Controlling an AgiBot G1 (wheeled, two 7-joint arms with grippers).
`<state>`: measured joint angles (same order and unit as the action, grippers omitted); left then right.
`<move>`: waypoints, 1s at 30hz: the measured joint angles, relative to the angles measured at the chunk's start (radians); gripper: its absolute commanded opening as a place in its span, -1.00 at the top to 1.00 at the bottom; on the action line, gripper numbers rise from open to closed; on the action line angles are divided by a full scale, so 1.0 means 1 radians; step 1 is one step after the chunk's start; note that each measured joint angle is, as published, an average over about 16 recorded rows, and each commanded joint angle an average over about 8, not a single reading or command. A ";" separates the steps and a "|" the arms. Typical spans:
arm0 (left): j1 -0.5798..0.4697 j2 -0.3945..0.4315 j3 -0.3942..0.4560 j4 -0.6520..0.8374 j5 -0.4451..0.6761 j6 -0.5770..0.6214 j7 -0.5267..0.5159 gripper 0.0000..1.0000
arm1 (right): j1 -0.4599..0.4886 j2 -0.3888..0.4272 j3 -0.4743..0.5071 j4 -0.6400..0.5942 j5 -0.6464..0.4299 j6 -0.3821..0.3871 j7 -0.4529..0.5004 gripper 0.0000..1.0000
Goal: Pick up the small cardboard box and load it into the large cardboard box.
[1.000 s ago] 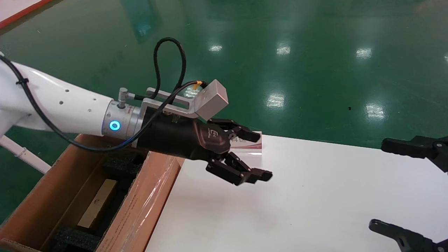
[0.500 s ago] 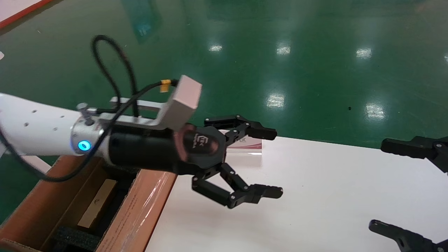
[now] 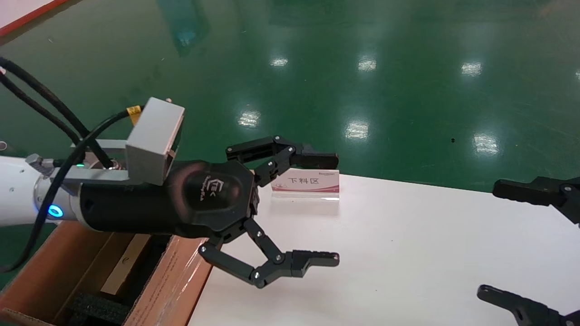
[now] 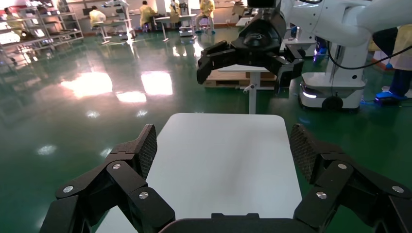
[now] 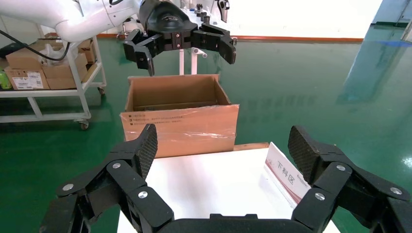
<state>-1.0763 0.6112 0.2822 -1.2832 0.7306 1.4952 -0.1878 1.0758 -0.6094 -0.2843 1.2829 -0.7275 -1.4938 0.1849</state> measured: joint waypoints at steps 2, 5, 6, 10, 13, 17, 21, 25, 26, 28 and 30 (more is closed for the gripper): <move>0.001 0.000 -0.002 0.000 0.000 0.001 0.001 -1.00 | 0.000 0.000 0.001 0.000 0.000 0.000 0.000 -1.00; 0.001 0.000 -0.002 0.000 0.000 0.001 0.001 -1.00 | 0.000 -0.001 0.002 0.000 -0.001 -0.001 0.001 -1.00; 0.001 0.000 -0.001 0.000 -0.001 0.001 0.001 -1.00 | -0.001 -0.001 0.002 0.001 -0.001 -0.001 0.001 -1.00; 0.002 0.000 -0.003 0.000 -0.001 0.001 0.001 -1.00 | -0.001 -0.001 0.003 0.001 -0.002 -0.001 0.002 -1.00; 0.003 0.000 -0.005 0.000 -0.001 0.001 0.001 -1.00 | -0.001 -0.001 0.004 0.001 -0.002 -0.001 0.002 -1.00; 0.005 0.000 -0.007 -0.001 -0.002 0.002 0.002 -1.00 | -0.001 -0.002 0.005 0.001 -0.003 -0.001 0.003 -1.00; 0.006 0.000 -0.009 -0.001 -0.002 0.002 0.002 -1.00 | -0.001 -0.002 0.005 0.001 -0.003 -0.001 0.003 -1.00; 0.006 -0.001 -0.009 -0.001 -0.002 0.002 0.002 -1.00 | -0.001 -0.002 0.005 0.001 -0.003 -0.001 0.003 -1.00; 0.005 -0.001 -0.008 -0.001 -0.002 0.002 0.002 -1.00 | -0.001 -0.002 0.005 0.001 -0.003 -0.002 0.003 -1.00; 0.005 -0.001 -0.007 -0.001 -0.002 0.002 0.002 -1.00 | -0.001 -0.002 0.005 0.001 -0.003 -0.002 0.003 -1.00; 0.004 -0.001 -0.006 -0.001 -0.002 0.002 0.002 -1.00 | -0.001 -0.002 0.005 0.001 -0.003 -0.002 0.003 -1.00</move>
<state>-1.0722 0.6107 0.2761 -1.2838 0.7286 1.4969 -0.1863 1.0744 -0.6110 -0.2792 1.2839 -0.7305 -1.4953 0.1876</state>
